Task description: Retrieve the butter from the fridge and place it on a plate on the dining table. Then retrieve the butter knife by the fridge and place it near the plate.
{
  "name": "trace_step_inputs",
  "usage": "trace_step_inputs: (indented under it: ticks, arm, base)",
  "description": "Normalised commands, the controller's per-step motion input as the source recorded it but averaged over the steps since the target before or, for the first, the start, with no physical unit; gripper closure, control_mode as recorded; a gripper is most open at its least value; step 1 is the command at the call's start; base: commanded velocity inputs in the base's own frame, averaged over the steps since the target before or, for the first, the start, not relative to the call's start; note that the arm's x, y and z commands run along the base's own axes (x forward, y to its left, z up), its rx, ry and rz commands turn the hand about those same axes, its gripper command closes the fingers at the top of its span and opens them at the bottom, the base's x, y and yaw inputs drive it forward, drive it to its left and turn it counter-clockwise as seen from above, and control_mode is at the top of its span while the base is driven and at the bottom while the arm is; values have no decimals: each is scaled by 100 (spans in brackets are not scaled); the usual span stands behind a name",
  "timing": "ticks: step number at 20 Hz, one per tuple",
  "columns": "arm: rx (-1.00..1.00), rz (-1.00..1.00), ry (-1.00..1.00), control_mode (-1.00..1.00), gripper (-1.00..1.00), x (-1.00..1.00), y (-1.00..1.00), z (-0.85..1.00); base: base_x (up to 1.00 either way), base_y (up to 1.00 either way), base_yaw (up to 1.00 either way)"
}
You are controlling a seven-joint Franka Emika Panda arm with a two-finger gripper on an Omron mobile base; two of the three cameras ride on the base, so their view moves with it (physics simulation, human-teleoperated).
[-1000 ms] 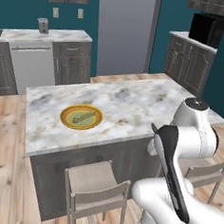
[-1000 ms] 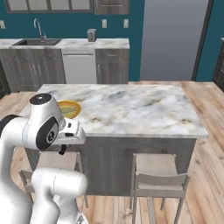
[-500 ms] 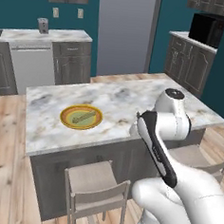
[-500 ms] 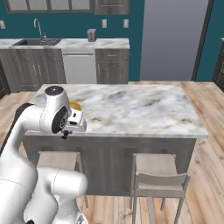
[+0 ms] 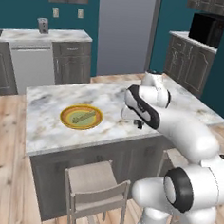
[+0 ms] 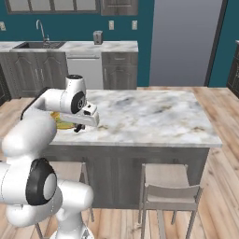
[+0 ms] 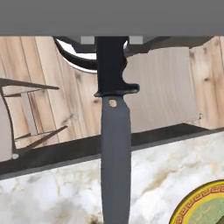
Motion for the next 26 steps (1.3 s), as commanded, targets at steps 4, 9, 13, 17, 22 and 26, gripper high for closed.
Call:
trace_step_inputs:
  ticks: [4,9,13,17,22,26]
  arm:
    - [0,0,-9,-100,100,67,10,-29]
    - [0,-1,-2,-100,100,81,16,-29]
    - [0,-3,0,-100,100,74,19,-38]
    - [0,-4,0,-100,100,72,22,-46]
    - [0,-4,0,-100,100,86,9,-51]
    - [0,0,0,-100,100,67,0,-59]
  base:
    - [0,0,0]
    - [0,0,0]
    - [0,0,0]
    - [0,0,0]
    - [0,0,0]
    - [0,0,0]
